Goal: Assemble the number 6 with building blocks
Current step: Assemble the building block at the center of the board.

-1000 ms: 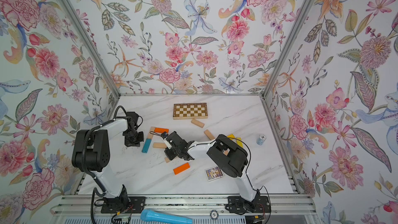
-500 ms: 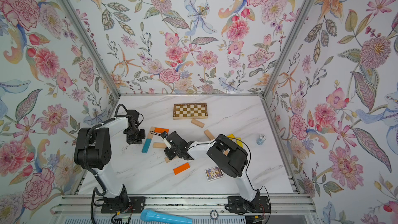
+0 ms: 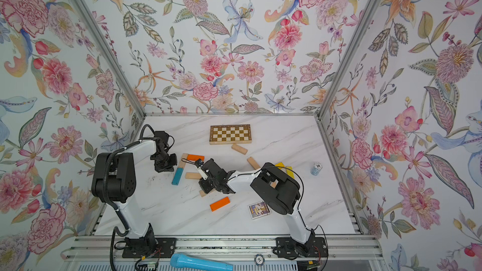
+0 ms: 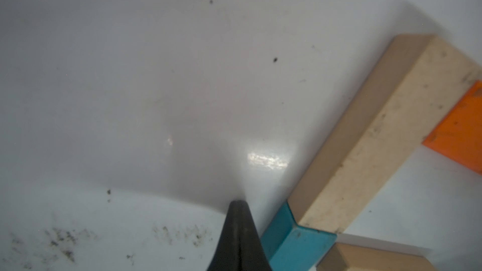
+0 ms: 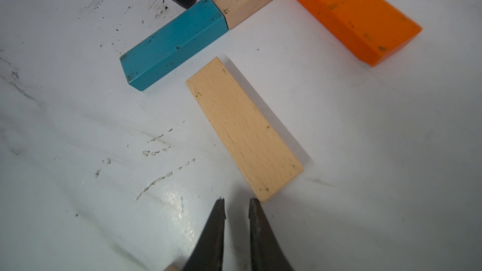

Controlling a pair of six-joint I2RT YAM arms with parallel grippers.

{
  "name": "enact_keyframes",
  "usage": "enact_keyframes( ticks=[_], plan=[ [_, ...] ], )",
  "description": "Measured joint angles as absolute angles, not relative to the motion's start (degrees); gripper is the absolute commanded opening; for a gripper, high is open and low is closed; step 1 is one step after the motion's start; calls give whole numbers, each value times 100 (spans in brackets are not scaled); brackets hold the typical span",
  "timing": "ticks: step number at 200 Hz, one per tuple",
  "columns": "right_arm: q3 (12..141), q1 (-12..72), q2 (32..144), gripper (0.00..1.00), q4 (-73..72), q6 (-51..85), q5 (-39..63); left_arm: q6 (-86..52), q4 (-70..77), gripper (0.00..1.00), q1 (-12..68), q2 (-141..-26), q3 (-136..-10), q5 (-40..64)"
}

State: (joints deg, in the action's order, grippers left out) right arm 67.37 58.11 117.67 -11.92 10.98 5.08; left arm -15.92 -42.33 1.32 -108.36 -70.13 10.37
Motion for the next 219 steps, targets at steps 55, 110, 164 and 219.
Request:
enact_keyframes(
  ticks=[55,110,164,219],
  plan=[
    [6692,5811,11767,20,-1229,1098,506,-1592,-4202,0,189,-10844,-7017,1063],
    [6663,5811,11767,20,-1275,1100,506,-1592,-4195,0,224,-10862,-7030,1116],
    [6652,5811,11767,20,-1278,1103,506,-1590,-4195,0,305,-10881,-7057,1063],
    [6652,5828,11767,20,-1278,1105,508,-1590,-4259,0,340,-10919,-7113,989]
  ],
)
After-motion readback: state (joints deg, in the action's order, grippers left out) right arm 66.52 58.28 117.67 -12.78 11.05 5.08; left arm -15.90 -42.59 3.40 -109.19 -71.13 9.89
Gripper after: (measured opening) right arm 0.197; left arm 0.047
